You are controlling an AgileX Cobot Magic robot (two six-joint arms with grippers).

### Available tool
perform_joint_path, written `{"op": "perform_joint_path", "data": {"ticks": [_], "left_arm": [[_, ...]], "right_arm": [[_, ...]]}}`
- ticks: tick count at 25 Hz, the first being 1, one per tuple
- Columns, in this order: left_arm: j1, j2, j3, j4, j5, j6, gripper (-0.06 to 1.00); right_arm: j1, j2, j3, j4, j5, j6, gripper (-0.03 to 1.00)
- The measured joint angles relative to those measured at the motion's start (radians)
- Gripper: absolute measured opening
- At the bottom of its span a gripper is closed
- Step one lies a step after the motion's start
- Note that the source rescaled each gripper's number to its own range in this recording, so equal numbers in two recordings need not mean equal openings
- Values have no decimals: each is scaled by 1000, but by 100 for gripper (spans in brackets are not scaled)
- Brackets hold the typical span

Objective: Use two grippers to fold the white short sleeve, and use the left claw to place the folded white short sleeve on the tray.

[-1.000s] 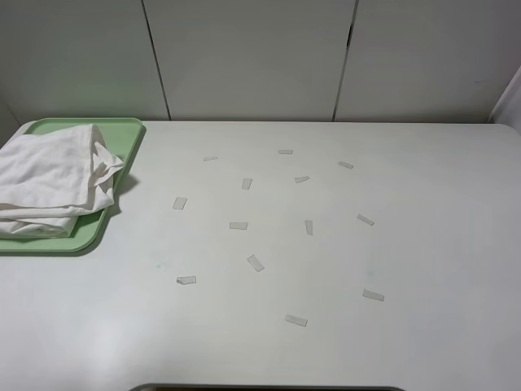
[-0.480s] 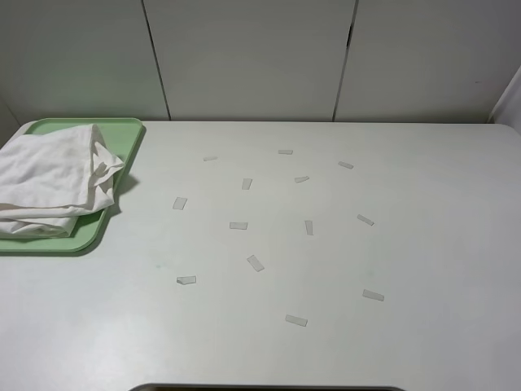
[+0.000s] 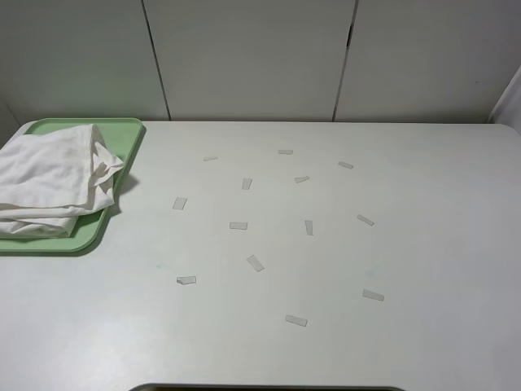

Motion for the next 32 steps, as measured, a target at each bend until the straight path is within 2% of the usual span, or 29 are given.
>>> {"op": "perform_joint_path", "data": {"ticks": [3,6,11,14,32], "left_arm": [[-15,0,8,-78,-2,53,100],[-15,0,48,-111,-5,89,100],[-57,-2,182,-111,-20,126,100],[-90,-2,255,-109,-68,153,100],[-105,-2,262,-108,-93,156,100]], "right_arm": [[0,0,0,0,0,0,100],[0,0,0,0,0,0,100],[0,0,0,1,0,0,100],[0,0,0,1,0,0,100],[0,0,0,1,0,0,100]]}}
